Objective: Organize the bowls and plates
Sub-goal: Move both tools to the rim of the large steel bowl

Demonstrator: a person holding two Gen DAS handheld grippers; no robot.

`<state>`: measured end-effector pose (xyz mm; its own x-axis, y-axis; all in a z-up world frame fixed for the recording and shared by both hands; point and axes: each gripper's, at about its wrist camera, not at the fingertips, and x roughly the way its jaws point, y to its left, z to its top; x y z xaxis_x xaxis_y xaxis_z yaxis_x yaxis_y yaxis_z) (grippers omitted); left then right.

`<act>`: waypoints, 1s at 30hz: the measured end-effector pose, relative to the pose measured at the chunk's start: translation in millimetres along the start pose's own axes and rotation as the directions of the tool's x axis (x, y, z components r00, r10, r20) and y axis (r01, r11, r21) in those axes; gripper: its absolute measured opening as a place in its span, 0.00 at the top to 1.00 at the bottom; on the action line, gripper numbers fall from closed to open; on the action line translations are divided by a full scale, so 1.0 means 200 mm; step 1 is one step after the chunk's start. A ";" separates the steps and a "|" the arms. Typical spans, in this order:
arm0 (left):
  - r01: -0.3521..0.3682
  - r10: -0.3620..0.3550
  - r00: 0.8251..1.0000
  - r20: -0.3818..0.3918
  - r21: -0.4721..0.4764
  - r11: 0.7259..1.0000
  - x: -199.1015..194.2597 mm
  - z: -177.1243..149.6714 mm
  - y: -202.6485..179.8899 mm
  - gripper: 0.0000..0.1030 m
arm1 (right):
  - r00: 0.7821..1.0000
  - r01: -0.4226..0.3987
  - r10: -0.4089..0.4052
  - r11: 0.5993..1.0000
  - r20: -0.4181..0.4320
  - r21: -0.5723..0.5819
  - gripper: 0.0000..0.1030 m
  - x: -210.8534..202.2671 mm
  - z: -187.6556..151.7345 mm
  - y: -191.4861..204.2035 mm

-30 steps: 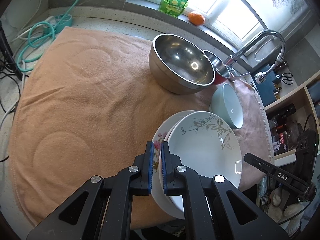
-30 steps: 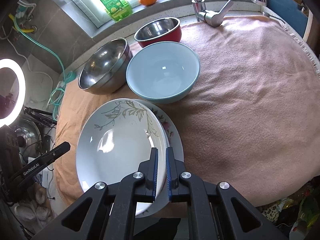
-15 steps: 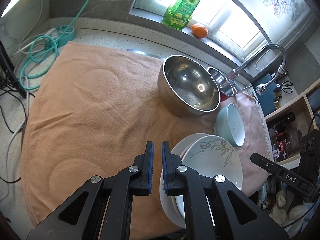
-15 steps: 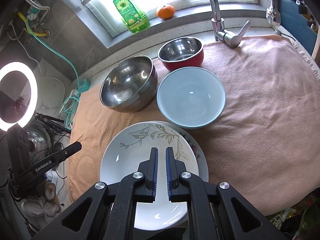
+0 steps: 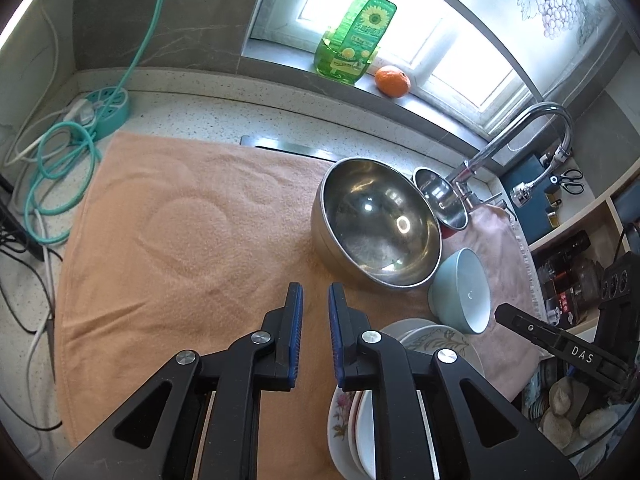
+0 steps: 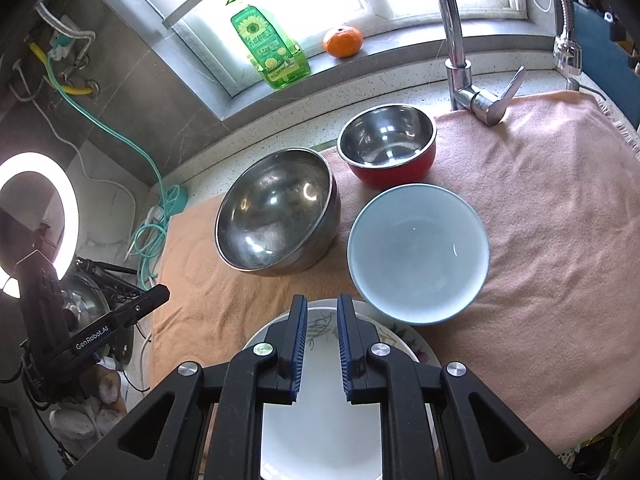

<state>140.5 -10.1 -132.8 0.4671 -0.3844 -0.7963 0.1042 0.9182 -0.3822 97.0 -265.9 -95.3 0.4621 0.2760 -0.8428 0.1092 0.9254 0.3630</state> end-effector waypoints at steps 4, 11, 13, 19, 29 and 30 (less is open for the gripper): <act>0.010 -0.010 1.000 -0.007 0.012 1.000 0.04 0.05 -0.01 0.89 | 1.000 -0.001 0.001 1.000 0.001 0.020 0.86 0.05 0.05 0.01; 0.015 -0.015 1.000 -0.015 0.035 0.999 0.12 0.12 -0.02 0.89 | 1.000 0.019 -0.020 0.999 0.015 0.032 0.84 0.12 0.13 0.02; 0.016 -0.015 1.000 -0.017 0.038 0.999 0.14 0.15 -0.02 0.89 | 1.000 0.024 -0.024 0.999 0.016 0.032 0.84 0.14 0.15 0.03; 0.017 -0.015 0.999 -0.033 0.050 0.999 0.21 0.19 -0.04 0.89 | 0.999 0.049 -0.049 0.999 0.015 0.019 0.84 0.21 0.21 0.04; 0.000 0.002 0.999 -0.043 0.047 0.999 0.30 0.26 -0.05 0.89 | 0.998 0.067 -0.067 0.997 0.004 0.036 0.84 0.33 0.30 0.02; -0.002 0.004 0.999 -0.046 0.048 0.999 0.32 0.27 -0.05 0.89 | 0.998 0.068 -0.068 0.997 0.002 0.037 0.84 0.33 0.31 0.02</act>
<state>215.8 -37.9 -154.4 0.4266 -0.3846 -0.8186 0.1454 0.9225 -0.3576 182.8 -260.2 -125.6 0.4551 0.2121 -0.8648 0.1732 0.9316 0.3196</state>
